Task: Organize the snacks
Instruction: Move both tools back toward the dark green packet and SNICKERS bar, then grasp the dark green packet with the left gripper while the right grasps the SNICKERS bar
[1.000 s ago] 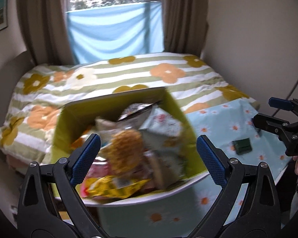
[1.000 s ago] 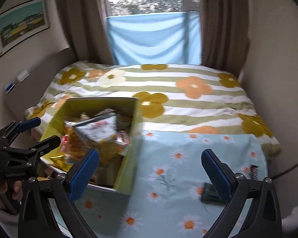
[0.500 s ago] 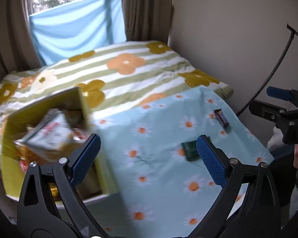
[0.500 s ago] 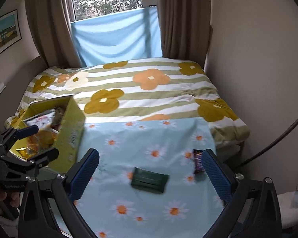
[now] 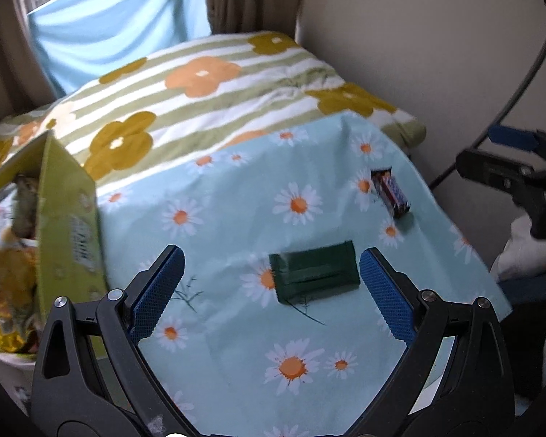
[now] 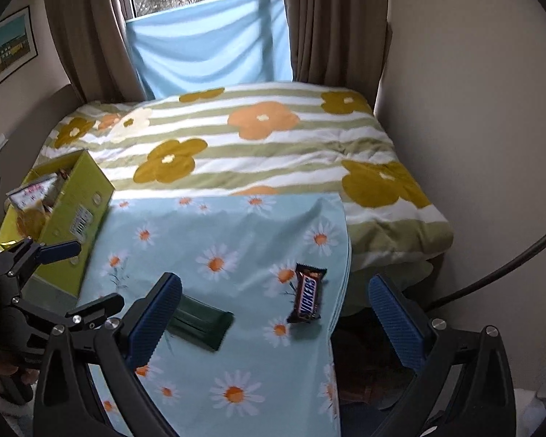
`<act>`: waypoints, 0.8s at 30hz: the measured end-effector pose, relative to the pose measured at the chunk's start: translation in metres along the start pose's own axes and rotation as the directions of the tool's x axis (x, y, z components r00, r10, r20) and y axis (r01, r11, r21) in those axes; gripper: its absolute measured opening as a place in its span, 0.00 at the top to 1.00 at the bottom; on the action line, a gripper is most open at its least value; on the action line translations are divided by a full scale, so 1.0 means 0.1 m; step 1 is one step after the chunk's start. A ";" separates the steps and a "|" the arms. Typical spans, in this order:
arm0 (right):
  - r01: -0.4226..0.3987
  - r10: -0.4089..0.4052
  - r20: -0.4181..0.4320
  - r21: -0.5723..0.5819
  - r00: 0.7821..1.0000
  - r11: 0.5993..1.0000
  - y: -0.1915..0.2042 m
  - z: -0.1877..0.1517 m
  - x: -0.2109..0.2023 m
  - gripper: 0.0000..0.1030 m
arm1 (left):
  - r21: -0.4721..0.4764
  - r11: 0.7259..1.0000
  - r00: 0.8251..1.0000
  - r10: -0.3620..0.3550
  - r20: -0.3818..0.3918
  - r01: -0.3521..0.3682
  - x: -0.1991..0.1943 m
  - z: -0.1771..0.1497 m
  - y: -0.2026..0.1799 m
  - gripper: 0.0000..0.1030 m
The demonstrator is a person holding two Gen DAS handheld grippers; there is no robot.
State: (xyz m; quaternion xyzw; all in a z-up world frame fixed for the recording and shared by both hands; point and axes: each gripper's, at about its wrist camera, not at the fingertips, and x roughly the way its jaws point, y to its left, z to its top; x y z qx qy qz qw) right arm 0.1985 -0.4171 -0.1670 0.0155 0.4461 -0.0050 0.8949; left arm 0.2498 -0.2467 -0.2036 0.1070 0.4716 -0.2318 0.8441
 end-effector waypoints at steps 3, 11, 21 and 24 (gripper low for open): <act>-0.022 0.023 -0.029 0.020 0.999 1.000 -0.08 -0.06 0.15 0.01 | 0.052 0.998 0.999 -0.022 -0.038 0.024 0.17 -0.04 -0.06 0.06; -0.025 0.030 -0.090 0.056 0.995 0.998 -0.17 -0.15 0.42 0.01 | 0.404 0.905 0.978 -0.056 -0.199 0.134 0.79 -0.02 -0.34 0.06; 0.006 0.006 -0.125 0.099 0.992 0.995 -0.18 -0.19 0.53 0.01 | 0.590 0.769 0.949 -0.066 -0.310 0.246 1.18 -0.05 -0.57 0.06; 0.020 -0.003 -0.141 0.120 0.990 0.993 -0.21 -0.23 0.59 0.01 | 0.607 0.746 0.942 -0.082 -0.325 0.275 1.24 -0.10 -0.60 0.06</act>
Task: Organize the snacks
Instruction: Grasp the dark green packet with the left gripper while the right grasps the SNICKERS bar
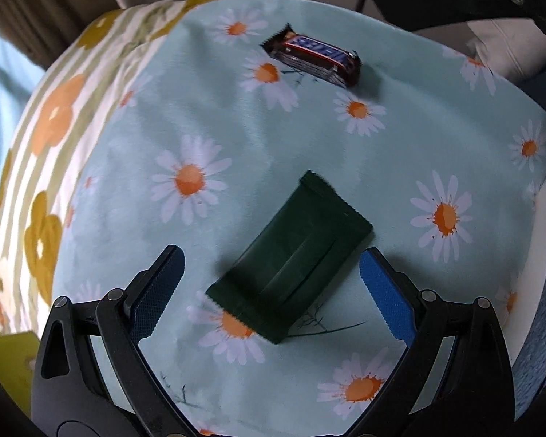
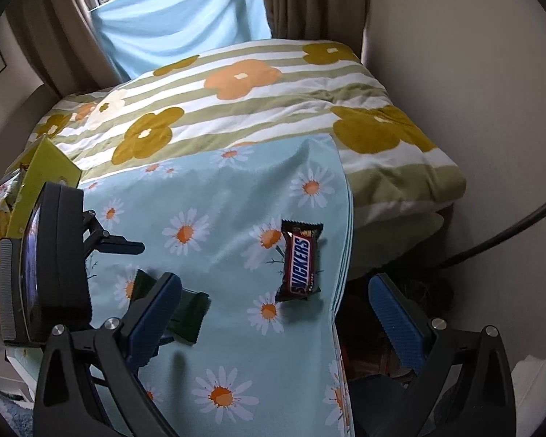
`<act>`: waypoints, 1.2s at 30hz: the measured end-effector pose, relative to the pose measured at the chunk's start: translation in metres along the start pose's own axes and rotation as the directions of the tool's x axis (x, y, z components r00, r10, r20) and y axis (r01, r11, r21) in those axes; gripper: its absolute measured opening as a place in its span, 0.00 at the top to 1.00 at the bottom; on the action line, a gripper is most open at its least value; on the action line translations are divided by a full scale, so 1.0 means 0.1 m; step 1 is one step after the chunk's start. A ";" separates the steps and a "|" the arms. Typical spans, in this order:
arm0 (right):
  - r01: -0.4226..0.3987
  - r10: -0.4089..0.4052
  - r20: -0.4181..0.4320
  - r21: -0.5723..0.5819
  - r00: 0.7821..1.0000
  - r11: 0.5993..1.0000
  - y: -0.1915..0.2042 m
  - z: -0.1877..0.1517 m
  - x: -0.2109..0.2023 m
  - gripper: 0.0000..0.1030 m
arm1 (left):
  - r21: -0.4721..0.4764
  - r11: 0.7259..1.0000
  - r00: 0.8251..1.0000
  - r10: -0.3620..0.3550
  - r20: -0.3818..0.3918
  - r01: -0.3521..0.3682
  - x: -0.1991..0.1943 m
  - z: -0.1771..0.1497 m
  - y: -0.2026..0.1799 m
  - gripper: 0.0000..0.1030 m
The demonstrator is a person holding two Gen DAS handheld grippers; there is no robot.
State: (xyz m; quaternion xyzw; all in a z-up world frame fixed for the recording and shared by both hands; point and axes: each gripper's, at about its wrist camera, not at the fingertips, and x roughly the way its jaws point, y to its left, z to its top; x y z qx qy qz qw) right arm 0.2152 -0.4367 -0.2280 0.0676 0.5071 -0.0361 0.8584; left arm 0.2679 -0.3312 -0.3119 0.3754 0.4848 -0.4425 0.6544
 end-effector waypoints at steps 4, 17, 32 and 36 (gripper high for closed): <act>0.011 -0.010 -0.021 0.022 1.000 1.000 -0.03 -0.02 0.08 0.04 | 0.029 0.999 0.999 -0.036 0.002 0.036 0.06 0.01 -0.01 0.21; 0.033 -0.035 -0.084 -0.027 0.996 0.999 -0.04 0.12 0.49 0.33 | 0.029 0.996 0.996 -0.082 0.039 0.081 0.01 0.00 0.14 0.52; 0.027 -0.043 -0.185 -0.086 0.982 0.996 -0.01 0.30 0.82 0.54 | -0.113 0.992 0.998 -0.048 0.043 0.052 0.02 -0.07 0.35 0.52; 0.043 -0.060 -0.242 -0.075 0.968 0.996 -0.04 0.29 0.93 0.56 | -0.189 0.981 0.998 -0.039 0.045 0.047 0.02 -0.11 0.45 0.52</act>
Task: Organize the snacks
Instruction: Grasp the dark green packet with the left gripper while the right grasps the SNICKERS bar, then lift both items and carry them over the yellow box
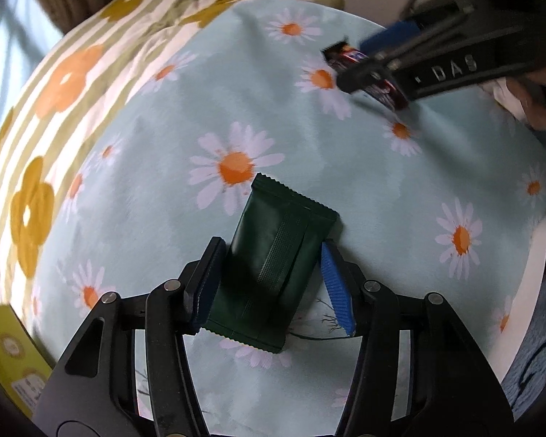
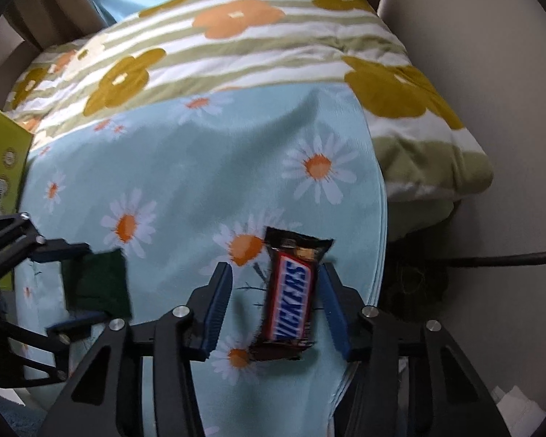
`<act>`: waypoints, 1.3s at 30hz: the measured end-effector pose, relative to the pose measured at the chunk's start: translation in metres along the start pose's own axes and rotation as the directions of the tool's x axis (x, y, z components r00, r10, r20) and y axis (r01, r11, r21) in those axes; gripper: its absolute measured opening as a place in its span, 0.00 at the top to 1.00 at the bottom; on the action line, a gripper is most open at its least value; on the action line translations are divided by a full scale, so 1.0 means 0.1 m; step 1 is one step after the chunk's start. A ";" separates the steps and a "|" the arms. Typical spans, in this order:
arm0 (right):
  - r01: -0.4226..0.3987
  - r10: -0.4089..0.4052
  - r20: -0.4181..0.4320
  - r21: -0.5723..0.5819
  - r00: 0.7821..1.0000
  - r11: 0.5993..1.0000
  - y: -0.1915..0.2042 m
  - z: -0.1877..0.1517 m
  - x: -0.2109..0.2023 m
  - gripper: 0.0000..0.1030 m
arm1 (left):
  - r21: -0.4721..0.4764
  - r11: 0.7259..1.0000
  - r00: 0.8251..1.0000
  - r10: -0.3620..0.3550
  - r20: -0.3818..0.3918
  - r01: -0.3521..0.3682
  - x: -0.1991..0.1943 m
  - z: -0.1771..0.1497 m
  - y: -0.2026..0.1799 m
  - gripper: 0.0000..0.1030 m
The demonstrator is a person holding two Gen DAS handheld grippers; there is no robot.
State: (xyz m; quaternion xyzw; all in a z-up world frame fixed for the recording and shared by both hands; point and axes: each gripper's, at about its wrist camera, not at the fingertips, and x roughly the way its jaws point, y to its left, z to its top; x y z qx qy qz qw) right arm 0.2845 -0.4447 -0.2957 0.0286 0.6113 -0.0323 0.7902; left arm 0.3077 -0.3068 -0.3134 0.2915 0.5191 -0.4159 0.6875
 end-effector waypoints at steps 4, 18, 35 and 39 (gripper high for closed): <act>0.009 -0.010 -0.045 -0.008 0.999 1.000 -0.01 0.02 0.06 0.56 | -0.068 0.998 1.000 0.008 0.004 -0.008 -0.01 -0.03 0.11 0.52; 0.008 -0.009 -0.064 -0.028 0.998 1.000 0.00 -0.01 0.06 0.75 | -0.303 0.953 0.999 0.022 0.034 -0.010 -0.11 -0.15 0.43 0.52; -0.118 0.143 0.134 -0.180 0.981 0.977 0.65 0.12 -0.96 0.75 | -0.511 0.856 0.956 0.211 0.203 -0.080 -1.34 -0.34 0.48 0.52; -0.164 0.220 0.198 -0.263 0.955 0.951 0.94 0.25 -1.33 0.75 | -0.584 0.803 0.922 0.311 0.232 -0.124 -1.84 -0.52 0.52 0.52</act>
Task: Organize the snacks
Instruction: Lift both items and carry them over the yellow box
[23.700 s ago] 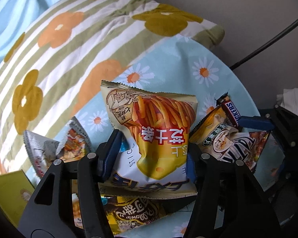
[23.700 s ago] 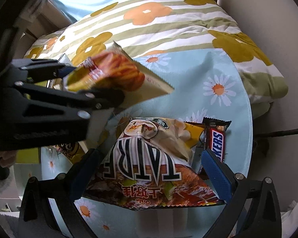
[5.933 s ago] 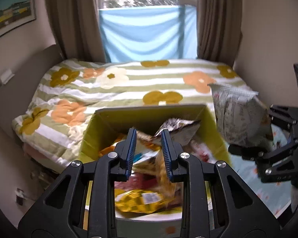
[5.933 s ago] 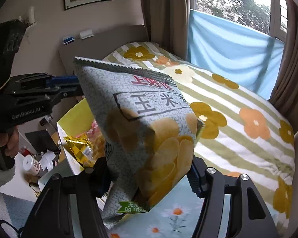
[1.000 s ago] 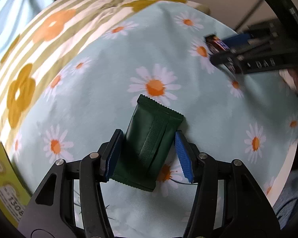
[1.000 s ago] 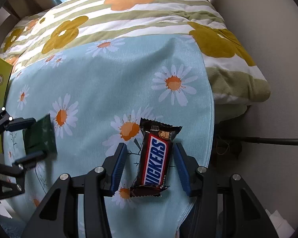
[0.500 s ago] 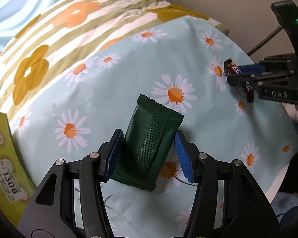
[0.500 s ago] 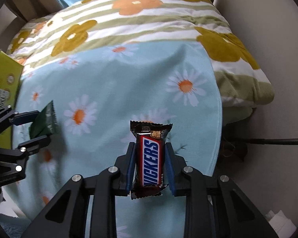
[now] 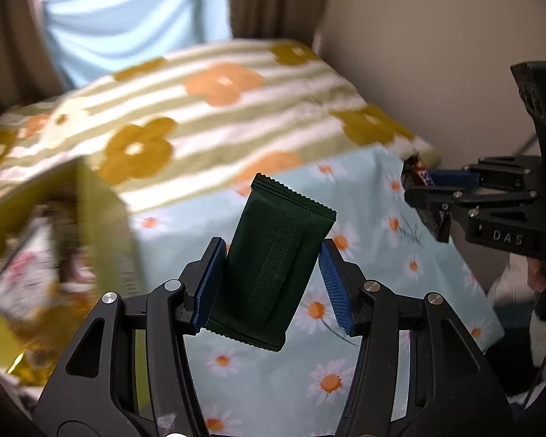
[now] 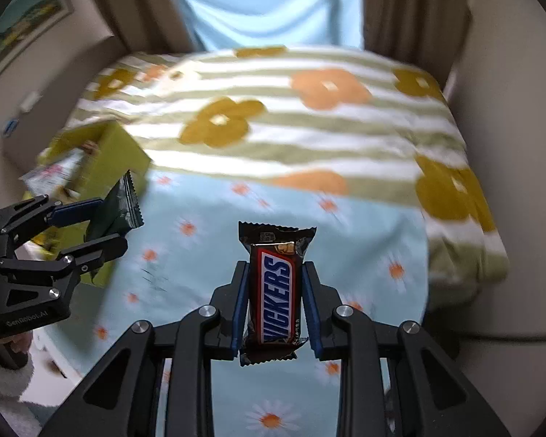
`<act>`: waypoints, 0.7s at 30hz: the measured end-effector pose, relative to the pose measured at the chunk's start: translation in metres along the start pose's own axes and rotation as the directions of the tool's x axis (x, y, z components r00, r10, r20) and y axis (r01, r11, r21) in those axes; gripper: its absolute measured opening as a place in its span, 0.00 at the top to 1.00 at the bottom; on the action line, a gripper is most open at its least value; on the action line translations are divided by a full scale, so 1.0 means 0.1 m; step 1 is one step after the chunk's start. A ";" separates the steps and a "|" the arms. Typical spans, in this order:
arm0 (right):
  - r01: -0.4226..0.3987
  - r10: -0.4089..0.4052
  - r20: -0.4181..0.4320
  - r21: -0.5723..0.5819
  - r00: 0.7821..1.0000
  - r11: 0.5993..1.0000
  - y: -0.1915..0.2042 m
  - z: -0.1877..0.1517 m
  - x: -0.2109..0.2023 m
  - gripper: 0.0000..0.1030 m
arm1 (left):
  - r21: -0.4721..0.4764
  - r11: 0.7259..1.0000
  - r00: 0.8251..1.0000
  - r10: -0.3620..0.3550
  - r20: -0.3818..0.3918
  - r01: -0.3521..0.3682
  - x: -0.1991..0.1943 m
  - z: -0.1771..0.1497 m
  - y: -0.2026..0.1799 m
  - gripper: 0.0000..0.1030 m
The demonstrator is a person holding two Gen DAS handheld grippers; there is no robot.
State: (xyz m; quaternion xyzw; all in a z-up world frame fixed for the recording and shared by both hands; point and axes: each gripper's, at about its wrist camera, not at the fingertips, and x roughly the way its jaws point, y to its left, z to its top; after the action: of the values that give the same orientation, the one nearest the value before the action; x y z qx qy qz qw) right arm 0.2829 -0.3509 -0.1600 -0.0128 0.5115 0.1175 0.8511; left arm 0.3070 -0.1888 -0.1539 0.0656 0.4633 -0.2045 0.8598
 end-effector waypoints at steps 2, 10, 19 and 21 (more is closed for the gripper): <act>-0.027 0.029 0.034 -0.042 0.999 0.999 0.21 0.12 -0.10 0.75 | -0.035 0.999 0.999 0.035 0.041 -0.033 -0.26 0.00 0.12 0.52; -0.109 0.124 0.108 -0.140 0.986 0.984 1.10 0.41 -0.28 0.75 | -0.170 0.982 0.986 0.109 0.128 -0.086 -1.02 -0.19 0.92 0.52; -0.139 0.153 0.125 -0.117 0.980 0.983 2.07 0.46 -0.08 0.75 | -0.267 0.956 0.982 0.153 0.107 -0.119 -1.31 -0.61 2.18 0.52; -0.132 0.144 0.113 -0.107 0.983 0.986 2.27 0.45 0.03 0.75 | -0.280 0.952 0.985 0.150 0.086 -0.121 -1.26 -0.70 2.44 0.52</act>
State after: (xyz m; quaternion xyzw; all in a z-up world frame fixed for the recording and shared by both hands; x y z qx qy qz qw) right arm 0.2745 -0.1235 -0.1187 -0.0123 0.4526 0.2018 0.8685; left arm 0.2922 0.0906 -0.1085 -0.0333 0.4351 -0.0820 0.8960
